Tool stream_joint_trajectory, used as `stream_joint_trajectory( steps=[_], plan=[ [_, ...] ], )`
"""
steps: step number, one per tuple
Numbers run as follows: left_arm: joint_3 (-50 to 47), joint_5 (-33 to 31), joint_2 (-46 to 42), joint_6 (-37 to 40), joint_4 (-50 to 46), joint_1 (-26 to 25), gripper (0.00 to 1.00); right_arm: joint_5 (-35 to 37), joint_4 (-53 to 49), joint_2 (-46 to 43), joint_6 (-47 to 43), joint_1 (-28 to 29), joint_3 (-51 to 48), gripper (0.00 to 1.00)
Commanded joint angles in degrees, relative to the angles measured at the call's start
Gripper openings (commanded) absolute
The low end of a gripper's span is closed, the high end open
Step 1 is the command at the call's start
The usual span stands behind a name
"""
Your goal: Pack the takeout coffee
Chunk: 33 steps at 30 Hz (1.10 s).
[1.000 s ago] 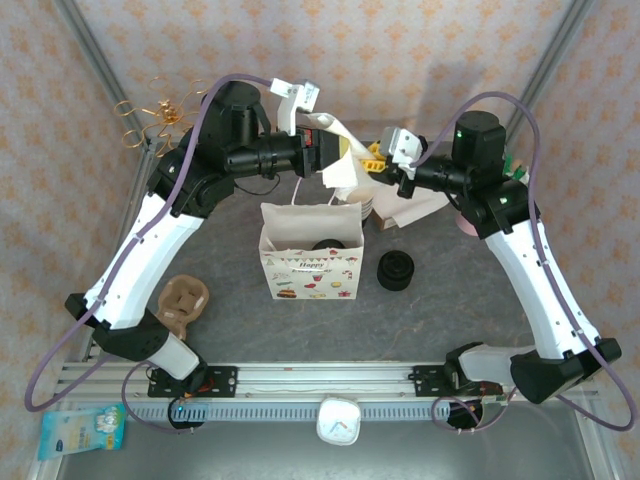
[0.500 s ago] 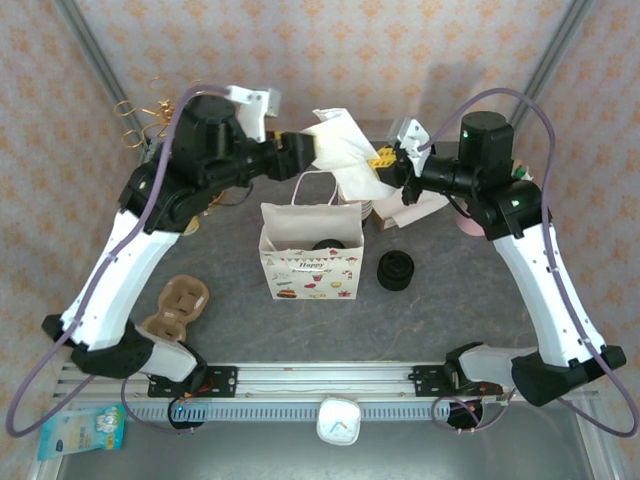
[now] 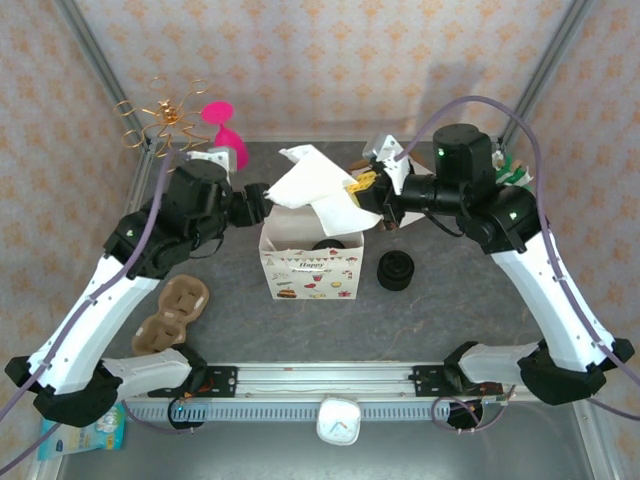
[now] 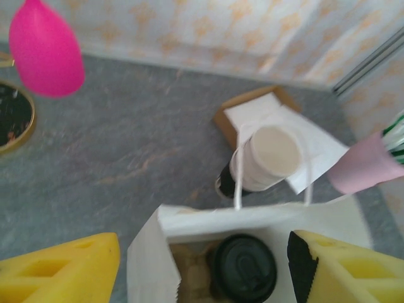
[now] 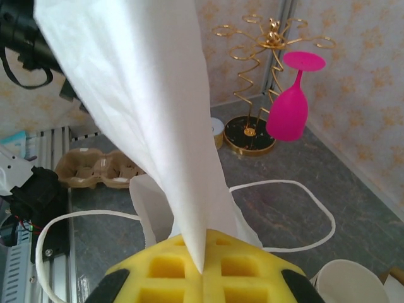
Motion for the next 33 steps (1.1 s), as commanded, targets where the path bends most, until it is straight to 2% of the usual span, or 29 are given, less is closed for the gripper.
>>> stream_joint_trajectory(
  steps=[1, 4, 9, 14, 20, 24, 28, 33],
  plan=[
    [-4.2, 0.7, -1.2, -3.0, -1.7, 0.5, 0.72, 2.8, -2.4, 2.5, 0.3, 1.0, 2.4, 0.00],
    [-9.8, 1.6, -3.0, -5.5, 0.7, 0.5, 0.71, 6.5, -3.6, 4.3, -0.4, 1.6, 3.4, 0.00],
    [-16.9, 7.6, -4.8, -7.6, 6.9, 0.7, 0.70, 7.0, -5.7, 6.4, -1.0, 3.0, 4.8, 0.00],
    [-18.1, 5.5, -4.0, -6.5, 7.1, 1.7, 0.65, 9.1, -8.3, 7.4, -2.5, 4.3, 4.6, 0.00],
    [-18.6, 4.3, -4.0, -6.0, 6.7, 3.6, 0.48, 13.2, -13.5, 9.7, -3.2, 5.0, 7.2, 0.00],
    [-19.2, 7.4, -4.0, -5.0, 7.9, 4.4, 0.44, 16.3, -15.3, 11.9, -3.4, 6.8, 8.2, 0.00],
    [-18.5, 5.8, -3.7, -4.9, 6.9, 4.4, 0.36, 19.2, -16.7, 13.4, -3.4, 8.2, 9.1, 0.00],
    [-19.3, 7.5, -4.0, -4.5, 8.2, 4.5, 0.27, 16.6, -18.0, 13.7, -3.7, 9.2, 8.4, 0.00]
  ],
)
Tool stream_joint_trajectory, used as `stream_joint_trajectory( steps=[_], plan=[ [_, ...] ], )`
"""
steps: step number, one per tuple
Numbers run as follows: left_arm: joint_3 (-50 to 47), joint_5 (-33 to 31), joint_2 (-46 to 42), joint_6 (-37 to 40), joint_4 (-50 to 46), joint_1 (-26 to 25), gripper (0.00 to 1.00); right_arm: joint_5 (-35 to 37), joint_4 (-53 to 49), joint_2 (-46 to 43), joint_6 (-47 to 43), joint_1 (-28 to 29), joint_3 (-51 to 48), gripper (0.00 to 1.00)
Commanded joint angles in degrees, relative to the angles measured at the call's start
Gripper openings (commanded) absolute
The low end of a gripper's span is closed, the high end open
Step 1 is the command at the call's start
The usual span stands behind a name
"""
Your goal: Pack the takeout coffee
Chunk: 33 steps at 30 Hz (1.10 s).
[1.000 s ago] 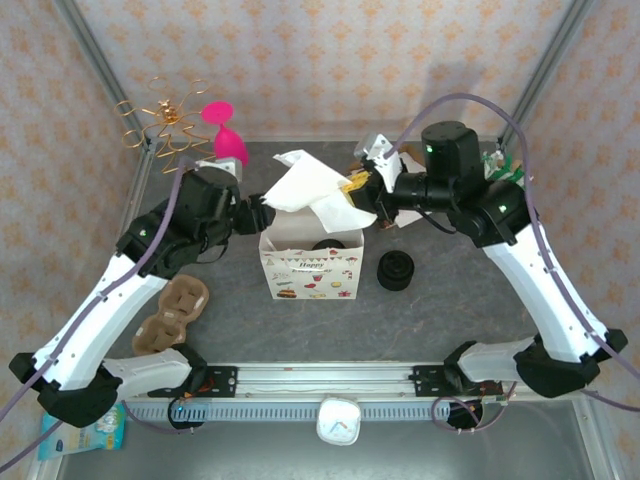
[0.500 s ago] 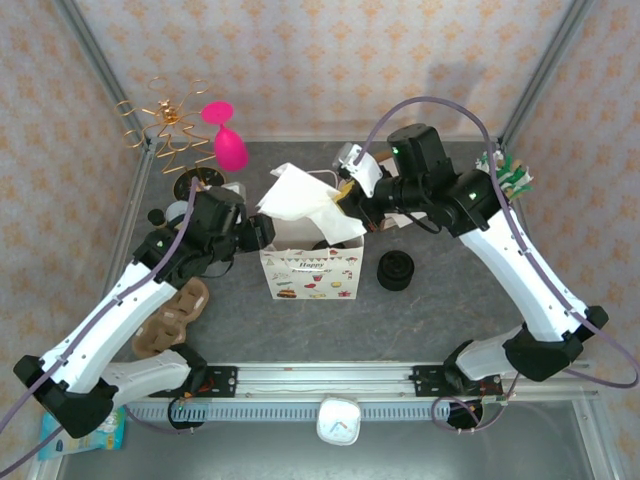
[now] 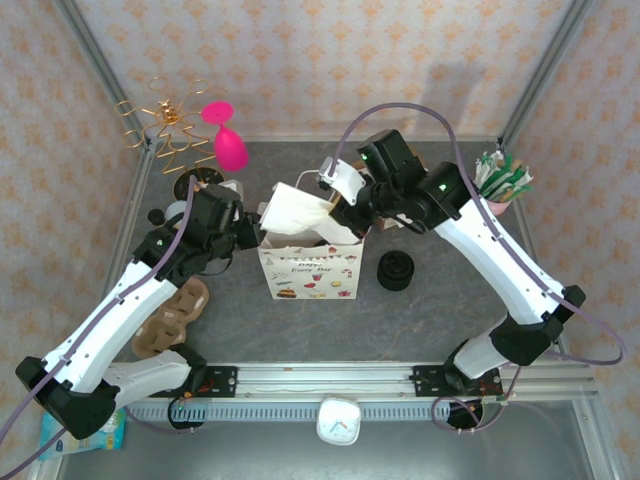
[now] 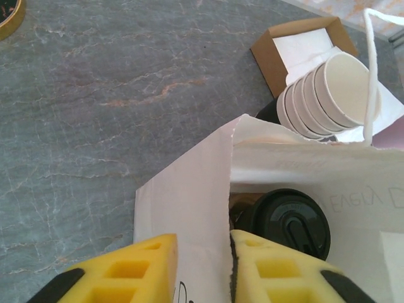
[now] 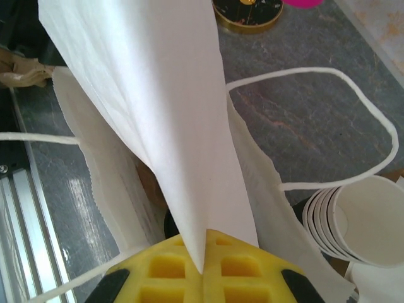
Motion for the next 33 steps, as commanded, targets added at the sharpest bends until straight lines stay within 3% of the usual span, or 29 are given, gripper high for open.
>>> stream_joint_trajectory(
  steps=[1, 8, 22, 33],
  plan=[
    [-0.7, 0.7, -0.2, 0.9, 1.1, 0.4, 0.25, 0.0, -2.4, -0.8, -0.9, 1.2, 0.9, 0.00],
    [-1.4, 4.1, -0.4, 1.2, 3.5, 0.5, 0.14, 1.6, -2.9, 1.0, -0.6, 1.5, 2.1, 0.00],
    [0.5, -0.2, -0.3, 1.2, 0.7, 0.3, 0.14, 5.6, -3.2, 2.8, -0.4, 1.9, -0.7, 0.01],
    [0.7, 0.5, -0.7, 0.4, 1.4, 0.4, 0.15, 7.7, -3.3, 3.5, -0.4, 3.5, -3.6, 0.02]
  ],
)
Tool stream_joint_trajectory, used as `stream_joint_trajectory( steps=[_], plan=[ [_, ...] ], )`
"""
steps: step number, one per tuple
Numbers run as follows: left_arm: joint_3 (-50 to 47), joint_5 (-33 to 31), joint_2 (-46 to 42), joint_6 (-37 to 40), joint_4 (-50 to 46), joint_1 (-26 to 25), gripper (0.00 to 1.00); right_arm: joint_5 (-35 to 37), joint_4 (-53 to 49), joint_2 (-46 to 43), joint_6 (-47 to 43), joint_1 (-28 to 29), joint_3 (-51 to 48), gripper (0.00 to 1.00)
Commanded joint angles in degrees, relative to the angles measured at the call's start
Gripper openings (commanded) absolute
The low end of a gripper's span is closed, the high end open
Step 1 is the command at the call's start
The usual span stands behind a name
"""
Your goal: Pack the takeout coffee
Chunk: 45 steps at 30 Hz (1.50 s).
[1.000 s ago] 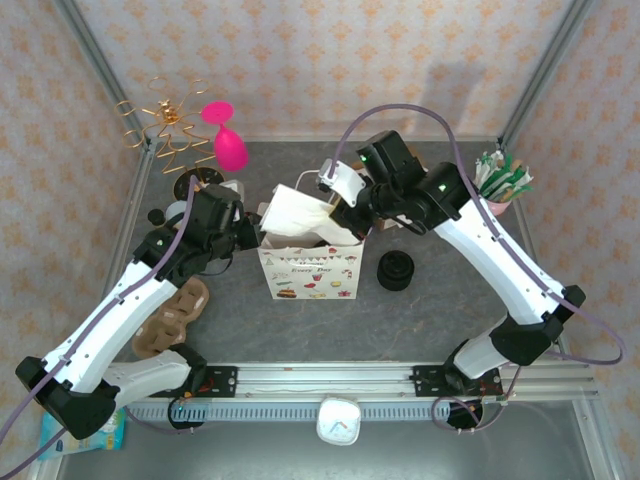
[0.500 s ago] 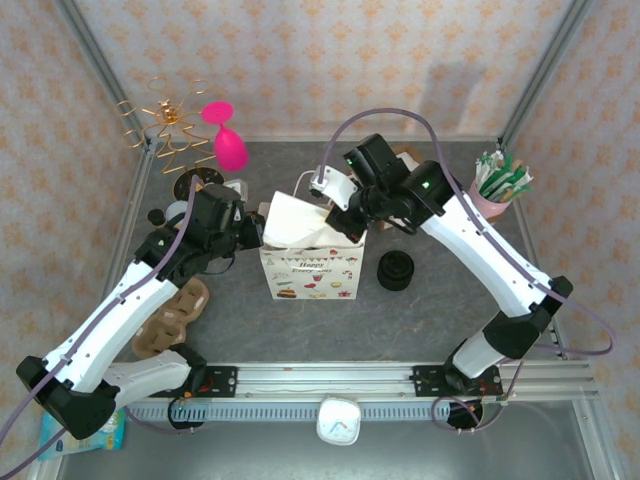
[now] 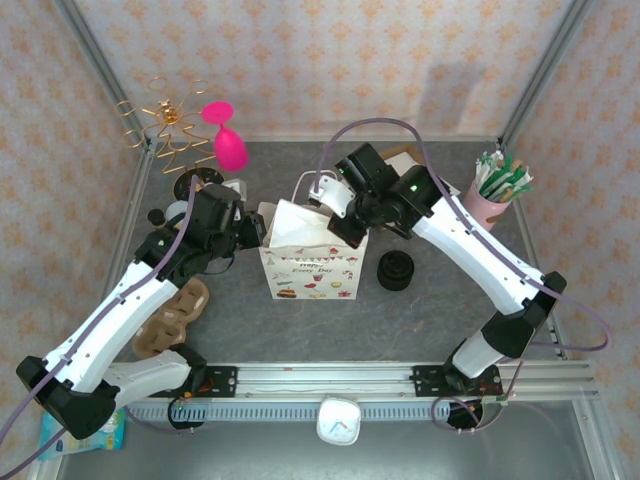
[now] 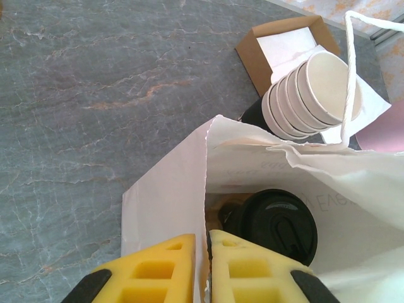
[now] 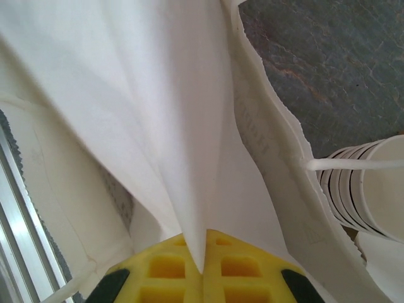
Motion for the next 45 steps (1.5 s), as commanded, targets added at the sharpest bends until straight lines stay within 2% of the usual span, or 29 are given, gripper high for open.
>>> stream_joint_trajectory(
  steps=[1, 5, 8, 12, 17, 22, 23, 26, 30, 33, 38, 40, 45],
  plan=[
    [1.4, -1.2, -0.8, -0.2, -0.6, 0.3, 0.15, 1.9, -1.1, 0.2, -0.3, 1.4, 0.1, 0.03],
    [2.1, -3.1, -0.7, -0.1, -2.3, 0.3, 0.20, 2.3, -0.9, 0.4, -0.9, 2.2, 0.1, 0.05],
    [2.7, -2.0, -1.0, -0.1, -1.5, 0.3, 0.23, 2.7, -0.6, -0.4, -0.8, 2.2, 0.1, 0.24],
    [3.6, -2.3, -0.6, 0.0, -1.8, 0.3, 0.24, 2.0, 1.5, -2.0, -0.9, 2.2, 0.4, 0.43],
    [5.3, -1.9, -0.4, 0.1, -1.9, 0.4, 0.24, 0.1, 5.0, -4.0, -0.5, 2.2, 1.5, 0.50],
    [8.2, -1.4, 0.0, 0.6, -2.2, 0.3, 0.26, 6.5, 12.3, -7.8, 6.4, 0.9, 1.7, 0.59],
    [9.1, -1.2, 0.0, 0.6, -2.2, 0.4, 0.27, 5.2, 13.4, -8.3, 9.0, -0.8, 2.4, 0.64],
    [11.3, -0.8, 0.4, 0.6, -2.0, 0.2, 0.27, 0.3, 15.3, -9.7, 15.9, -6.9, 3.6, 0.67],
    [14.5, 0.2, 1.4, 2.7, -1.3, -0.5, 0.28, 2.7, 15.5, -12.1, 23.4, -11.5, 1.5, 0.70],
    [16.6, 0.3, 2.7, 3.0, -0.1, -1.9, 0.28, 3.8, 15.3, -13.7, 32.5, -21.8, -2.9, 0.68],
    [21.2, -0.9, 7.1, 5.4, 2.5, -5.2, 0.30, 4.9, 17.1, -16.8, 47.0, -33.4, -13.5, 0.70],
    [21.8, -1.0, 8.6, 6.2, 5.0, -6.0, 0.31, 2.6, 19.8, -18.0, 51.7, -37.3, -19.6, 0.69],
    [22.1, 0.4, 11.7, 7.9, 10.2, -6.5, 0.32, 4.0, 33.6, -20.5, 60.9, -39.8, -35.5, 0.69]
  ],
)
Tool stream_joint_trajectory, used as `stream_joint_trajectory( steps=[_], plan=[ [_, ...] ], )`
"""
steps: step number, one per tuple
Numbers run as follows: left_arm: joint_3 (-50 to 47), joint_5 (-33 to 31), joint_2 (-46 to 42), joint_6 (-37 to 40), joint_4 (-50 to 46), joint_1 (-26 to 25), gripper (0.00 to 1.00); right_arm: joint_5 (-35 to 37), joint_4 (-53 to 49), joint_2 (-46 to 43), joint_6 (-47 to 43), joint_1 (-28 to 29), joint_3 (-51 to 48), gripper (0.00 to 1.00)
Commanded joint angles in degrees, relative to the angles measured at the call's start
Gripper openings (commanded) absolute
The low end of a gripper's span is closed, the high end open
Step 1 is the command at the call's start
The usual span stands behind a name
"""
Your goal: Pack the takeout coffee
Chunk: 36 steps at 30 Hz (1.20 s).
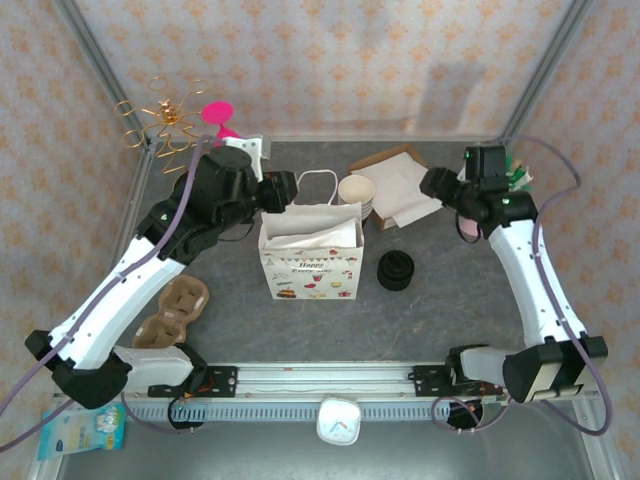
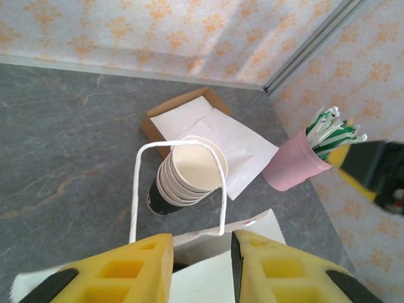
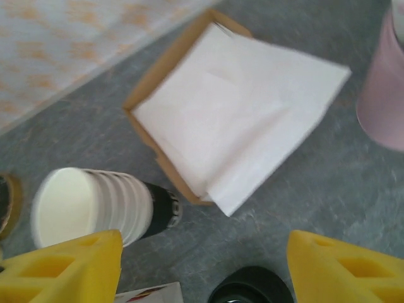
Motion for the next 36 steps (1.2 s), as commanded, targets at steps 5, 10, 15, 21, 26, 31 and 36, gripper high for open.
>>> stream_joint_trajectory(
  steps=[5, 10, 15, 21, 26, 31, 36],
  plan=[
    [2.6, -1.3, 3.5, 6.1, 6.5, -0.4, 0.34, 1.1, 22.7, 0.9, 15.5, -2.1, -16.1, 0.73],
    [3.3, -2.0, 4.7, 7.6, 8.4, -0.4, 0.35, -3.1, 33.3, 7.8, 20.5, -3.2, -19.4, 0.76],
    [3.3, -4.3, 5.2, 8.9, 8.6, -0.4, 0.39, -2.0, 38.0, 13.2, 22.9, -3.2, -20.9, 0.75],
    [2.9, -5.6, 5.3, 9.3, 8.9, -0.4, 0.40, -2.3, 41.5, 17.8, 23.2, -3.2, -20.8, 0.73],
    [3.0, -5.3, 6.0, 9.4, 8.6, -0.4, 0.41, -3.1, 41.8, 21.1, 23.6, -3.3, -20.8, 0.73],
    [2.5, -5.5, 6.0, 9.7, 9.1, -0.4, 0.42, -5.2, 46.1, 22.9, 24.4, -3.3, -21.8, 0.64],
    [3.2, -5.5, 6.6, 9.7, 8.1, -0.4, 0.43, -3.9, 46.3, 21.7, 23.5, -3.4, -21.2, 0.51]
  ],
)
